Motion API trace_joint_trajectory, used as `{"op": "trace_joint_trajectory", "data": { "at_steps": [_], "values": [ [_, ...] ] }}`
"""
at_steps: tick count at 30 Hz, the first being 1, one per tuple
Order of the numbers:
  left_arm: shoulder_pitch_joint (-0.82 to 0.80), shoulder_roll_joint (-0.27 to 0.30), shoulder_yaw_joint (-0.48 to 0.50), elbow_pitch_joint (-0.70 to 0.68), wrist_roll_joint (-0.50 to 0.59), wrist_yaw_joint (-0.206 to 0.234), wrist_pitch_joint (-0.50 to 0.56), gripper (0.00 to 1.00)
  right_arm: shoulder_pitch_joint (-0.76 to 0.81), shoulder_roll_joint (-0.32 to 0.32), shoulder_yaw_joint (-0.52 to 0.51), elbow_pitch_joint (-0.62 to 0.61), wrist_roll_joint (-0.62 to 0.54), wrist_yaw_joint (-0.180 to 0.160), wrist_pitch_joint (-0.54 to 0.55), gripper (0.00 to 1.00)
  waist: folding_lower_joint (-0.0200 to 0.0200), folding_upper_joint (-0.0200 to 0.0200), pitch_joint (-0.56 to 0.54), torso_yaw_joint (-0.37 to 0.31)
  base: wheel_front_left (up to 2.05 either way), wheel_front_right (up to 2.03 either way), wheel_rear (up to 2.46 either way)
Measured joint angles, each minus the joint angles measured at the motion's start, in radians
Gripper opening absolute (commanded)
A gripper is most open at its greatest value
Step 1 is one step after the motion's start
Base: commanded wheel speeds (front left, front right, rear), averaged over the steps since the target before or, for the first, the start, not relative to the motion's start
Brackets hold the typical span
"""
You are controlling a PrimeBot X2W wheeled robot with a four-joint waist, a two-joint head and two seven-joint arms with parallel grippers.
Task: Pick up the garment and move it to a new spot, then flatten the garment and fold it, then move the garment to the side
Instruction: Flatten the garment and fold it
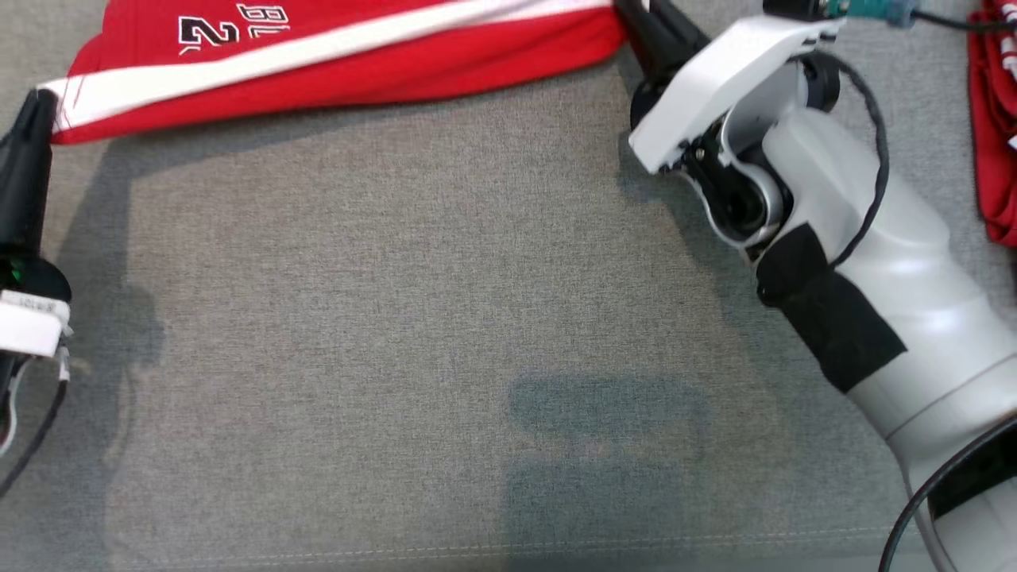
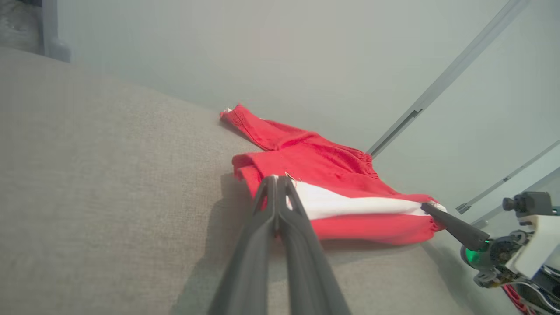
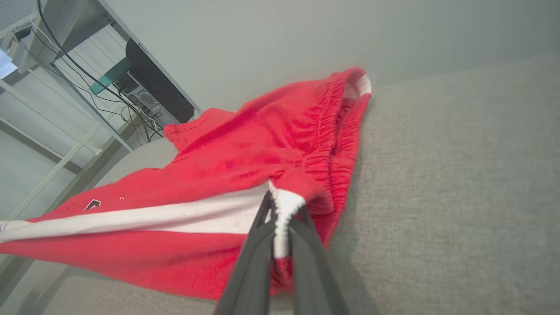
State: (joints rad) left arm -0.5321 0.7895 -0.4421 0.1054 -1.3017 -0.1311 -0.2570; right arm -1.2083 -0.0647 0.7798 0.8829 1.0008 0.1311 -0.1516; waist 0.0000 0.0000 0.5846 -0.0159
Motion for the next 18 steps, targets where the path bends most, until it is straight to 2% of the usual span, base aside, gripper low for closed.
{"op": "trace_joint_trajectory", "data": {
  "at_steps": [7,18],
  "values": [
    [0.146,-0.058,0.048,-0.035,0.007,0.000,0.000,0.00,0.152,-0.003,-0.033,-0.088,-0.025,0.000,0.060,0.00,0.0000,0.0000,-0.088,-0.006,0.00,0.00,0.00],
    [0.276,-0.105,-0.020,-0.026,0.063,0.000,0.000,0.00,0.476,-0.079,-0.153,-0.291,-0.076,0.000,0.149,0.00,0.0000,0.0000,-0.236,-0.016,0.00,0.00,0.00]
  ]
}}
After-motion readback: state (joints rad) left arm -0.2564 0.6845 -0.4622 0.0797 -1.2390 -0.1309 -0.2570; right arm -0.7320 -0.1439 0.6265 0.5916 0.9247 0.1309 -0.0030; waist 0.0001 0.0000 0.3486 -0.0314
